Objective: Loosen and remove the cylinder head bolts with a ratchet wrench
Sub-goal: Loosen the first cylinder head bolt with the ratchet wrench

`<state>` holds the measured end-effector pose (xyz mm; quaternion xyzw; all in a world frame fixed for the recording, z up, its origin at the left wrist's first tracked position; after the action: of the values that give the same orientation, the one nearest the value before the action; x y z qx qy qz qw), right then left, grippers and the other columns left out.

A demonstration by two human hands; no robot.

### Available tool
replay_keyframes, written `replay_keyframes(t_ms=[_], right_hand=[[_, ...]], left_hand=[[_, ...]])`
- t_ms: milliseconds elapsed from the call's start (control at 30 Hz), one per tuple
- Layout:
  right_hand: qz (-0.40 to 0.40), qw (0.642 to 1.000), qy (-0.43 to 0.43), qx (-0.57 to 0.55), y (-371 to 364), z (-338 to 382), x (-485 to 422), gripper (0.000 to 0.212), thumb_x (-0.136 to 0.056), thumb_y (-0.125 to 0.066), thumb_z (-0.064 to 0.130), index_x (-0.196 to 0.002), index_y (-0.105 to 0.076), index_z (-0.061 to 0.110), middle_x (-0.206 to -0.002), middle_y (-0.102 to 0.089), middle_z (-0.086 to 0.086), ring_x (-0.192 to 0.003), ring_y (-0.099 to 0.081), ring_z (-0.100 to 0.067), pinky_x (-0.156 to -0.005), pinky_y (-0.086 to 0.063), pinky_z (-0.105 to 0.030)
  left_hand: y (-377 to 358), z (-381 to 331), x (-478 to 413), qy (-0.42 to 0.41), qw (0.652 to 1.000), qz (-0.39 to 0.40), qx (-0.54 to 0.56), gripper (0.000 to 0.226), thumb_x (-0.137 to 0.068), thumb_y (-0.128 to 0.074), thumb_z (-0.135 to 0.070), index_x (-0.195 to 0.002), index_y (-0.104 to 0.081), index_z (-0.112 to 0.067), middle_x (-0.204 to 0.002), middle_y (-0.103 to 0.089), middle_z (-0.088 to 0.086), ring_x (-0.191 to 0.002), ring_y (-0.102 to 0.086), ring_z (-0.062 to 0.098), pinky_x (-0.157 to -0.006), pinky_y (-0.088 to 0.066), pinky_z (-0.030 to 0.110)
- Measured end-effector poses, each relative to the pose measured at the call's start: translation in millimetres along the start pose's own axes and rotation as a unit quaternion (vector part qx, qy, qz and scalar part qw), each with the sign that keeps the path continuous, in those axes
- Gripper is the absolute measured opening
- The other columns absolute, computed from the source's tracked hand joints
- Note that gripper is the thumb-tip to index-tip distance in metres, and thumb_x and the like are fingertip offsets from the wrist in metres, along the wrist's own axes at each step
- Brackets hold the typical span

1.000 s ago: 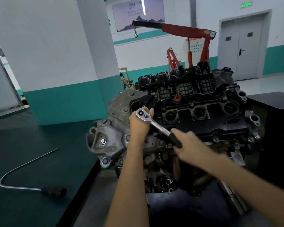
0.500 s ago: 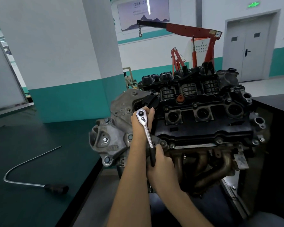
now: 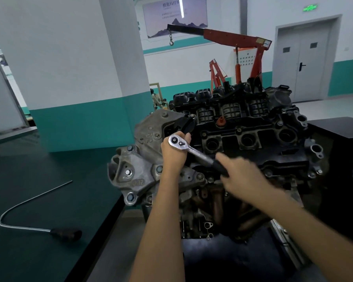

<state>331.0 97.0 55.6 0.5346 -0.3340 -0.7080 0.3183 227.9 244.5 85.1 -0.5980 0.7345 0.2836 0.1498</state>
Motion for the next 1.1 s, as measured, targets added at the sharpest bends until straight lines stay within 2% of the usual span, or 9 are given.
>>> replay_keyframes(t_ms=[100,267,400,533,667,767,867,1000,1100], right_hand=[[0.007,0.967,-0.091,-0.239,-45.7,53.1,36.7,0.027,-0.081,-0.055,0.015,-0.098,-0.038,0.028,-0.075,-0.060,-0.006,-0.073,-0.061,-0.032,-0.061,-0.049,-0.036],[-0.019,0.942,-0.139,-0.305,-69.9,84.1,38.1,0.031,-0.086,-0.052,0.020,-0.115,-0.042,0.019,-0.082,-0.064,-0.007,-0.077,-0.063,-0.029,-0.067,-0.053,-0.039],[0.039,0.975,-0.059,-0.213,-35.5,36.8,26.8,0.029,-0.078,-0.056,0.011,-0.103,-0.046,0.021,-0.071,-0.055,-0.004,-0.066,-0.057,-0.030,-0.063,-0.052,-0.040],[0.070,0.996,0.041,-0.033,17.7,-21.9,-21.5,0.032,-0.078,-0.060,0.011,-0.107,-0.052,0.023,-0.063,-0.043,0.008,-0.056,-0.047,-0.021,-0.053,-0.039,-0.030],[0.028,0.993,0.071,0.090,27.1,-22.4,-35.4,0.036,-0.083,-0.058,0.019,-0.117,-0.048,0.029,-0.075,-0.053,0.006,-0.071,-0.057,-0.025,-0.059,-0.033,-0.029],[-0.007,0.999,-0.016,-0.044,-5.9,2.1,5.9,0.037,-0.081,-0.058,0.018,-0.114,-0.046,0.028,-0.071,-0.051,0.003,-0.072,-0.060,-0.026,-0.056,-0.034,-0.025],[-0.003,0.967,-0.095,-0.235,-46.8,50.0,35.6,0.026,-0.079,-0.054,0.014,-0.098,-0.041,0.027,-0.068,-0.056,-0.004,-0.069,-0.059,-0.033,-0.054,-0.044,-0.032],[-0.040,0.951,-0.138,-0.275,-72.8,85.6,38.6,0.029,-0.086,-0.051,0.025,-0.114,-0.043,0.021,-0.073,-0.057,0.002,-0.073,-0.059,-0.024,-0.053,-0.035,-0.029],[0.004,0.958,-0.104,-0.268,-58.2,62.1,33.3,0.029,-0.081,-0.055,0.016,-0.108,-0.046,0.021,-0.077,-0.062,-0.006,-0.075,-0.062,-0.031,-0.059,-0.046,-0.035]], left_hand=[[0.2,-1.6,-0.2,-0.009,1.000,-0.008,-0.024,0.039,-0.092,-0.061,-0.020,-0.070,-0.053,0.011,-0.062,-0.047,0.024,-0.059,-0.038,0.018,-0.058,-0.033,0.030],[1.7,-0.6,-1.1,-0.014,0.999,-0.012,-0.042,0.039,-0.093,-0.060,-0.025,-0.071,-0.057,0.007,-0.061,-0.052,0.016,-0.057,-0.041,0.017,-0.058,-0.035,0.029],[1.7,0.5,-1.0,-0.015,1.000,0.011,-0.010,0.039,-0.092,-0.062,-0.020,-0.069,-0.052,0.011,-0.062,-0.050,0.026,-0.059,-0.039,0.020,-0.059,-0.032,0.030],[1.2,1.4,-2.3,-0.011,0.999,0.034,-0.010,0.045,-0.092,-0.062,-0.017,-0.054,-0.040,-0.012,-0.046,-0.036,-0.009,-0.048,-0.033,0.005,-0.050,-0.028,0.018],[-0.1,1.7,-2.8,0.002,1.000,0.011,0.010,0.048,-0.091,-0.062,-0.014,-0.052,-0.035,-0.017,-0.047,-0.033,-0.009,-0.049,-0.030,0.007,-0.050,-0.026,0.020],[-1.7,0.1,-3.2,0.011,1.000,0.002,-0.014,0.042,-0.092,-0.060,-0.016,-0.058,-0.040,-0.002,-0.053,-0.035,0.004,-0.053,-0.030,0.013,-0.049,-0.026,0.020],[-1.9,0.5,-3.7,0.000,0.999,-0.013,-0.030,0.040,-0.092,-0.060,-0.020,-0.070,-0.050,0.012,-0.060,-0.042,0.021,-0.058,-0.034,0.018,-0.052,-0.029,0.024],[-0.1,3.1,-3.9,-0.013,0.999,-0.018,-0.031,0.042,-0.093,-0.060,-0.026,-0.071,-0.054,0.009,-0.060,-0.047,0.021,-0.058,-0.038,0.020,-0.058,-0.033,0.032],[-0.2,4.0,-3.7,-0.010,1.000,0.000,-0.023,0.041,-0.093,-0.061,-0.024,-0.072,-0.052,0.011,-0.060,-0.045,0.017,-0.058,-0.037,0.019,-0.056,-0.032,0.030]])
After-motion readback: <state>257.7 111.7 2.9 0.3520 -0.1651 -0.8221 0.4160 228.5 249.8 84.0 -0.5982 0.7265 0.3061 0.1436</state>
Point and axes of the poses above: each hand's wrist, its own x-axis away from the middle knuckle, its own y-axis out of the back of the hand, z = x × y, the point moved 2 cm from there along -x, towards the middle knuckle
